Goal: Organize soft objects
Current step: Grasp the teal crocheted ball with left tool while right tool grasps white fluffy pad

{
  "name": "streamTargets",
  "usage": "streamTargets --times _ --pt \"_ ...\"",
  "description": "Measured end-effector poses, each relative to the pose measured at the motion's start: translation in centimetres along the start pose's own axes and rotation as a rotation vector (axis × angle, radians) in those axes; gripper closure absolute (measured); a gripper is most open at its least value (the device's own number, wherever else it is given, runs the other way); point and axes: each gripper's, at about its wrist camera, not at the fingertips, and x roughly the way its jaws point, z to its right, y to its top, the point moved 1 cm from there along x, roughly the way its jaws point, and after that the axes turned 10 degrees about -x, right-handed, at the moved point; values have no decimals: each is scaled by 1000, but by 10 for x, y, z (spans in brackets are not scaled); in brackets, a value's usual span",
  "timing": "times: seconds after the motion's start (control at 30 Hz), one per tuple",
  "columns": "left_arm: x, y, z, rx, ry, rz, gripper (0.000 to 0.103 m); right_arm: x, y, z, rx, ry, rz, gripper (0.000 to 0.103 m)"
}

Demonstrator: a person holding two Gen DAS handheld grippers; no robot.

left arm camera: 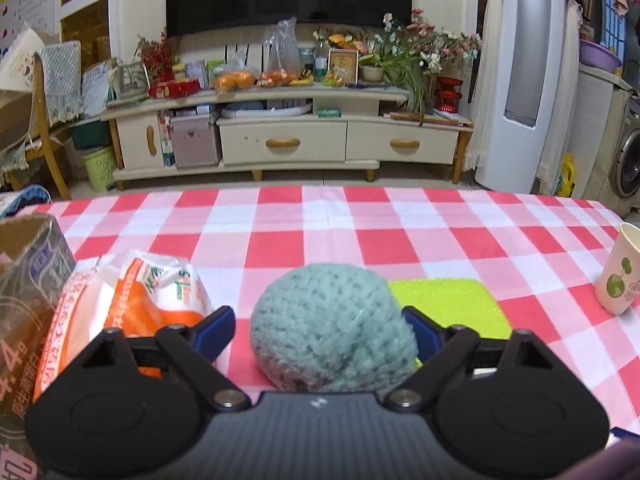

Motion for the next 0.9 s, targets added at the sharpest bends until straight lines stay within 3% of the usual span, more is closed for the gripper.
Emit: streamTargets --times 0.1,0.23,0.33,0.9 --pt "4 -1 -5 -13 -6 -25 33 1 0 3 8 8 1 8" --pt "3 -4 -7 -16 -2 -30 41 1 0 4 -3 12 4 36" --pt "-1 -4 -9 -14 -5 -35 44 1 0 1 -25 17 6 46" --pt "-63 -18 -23 -35 -73 -61 46 -4 -6 -3 -83 -11 64 49"
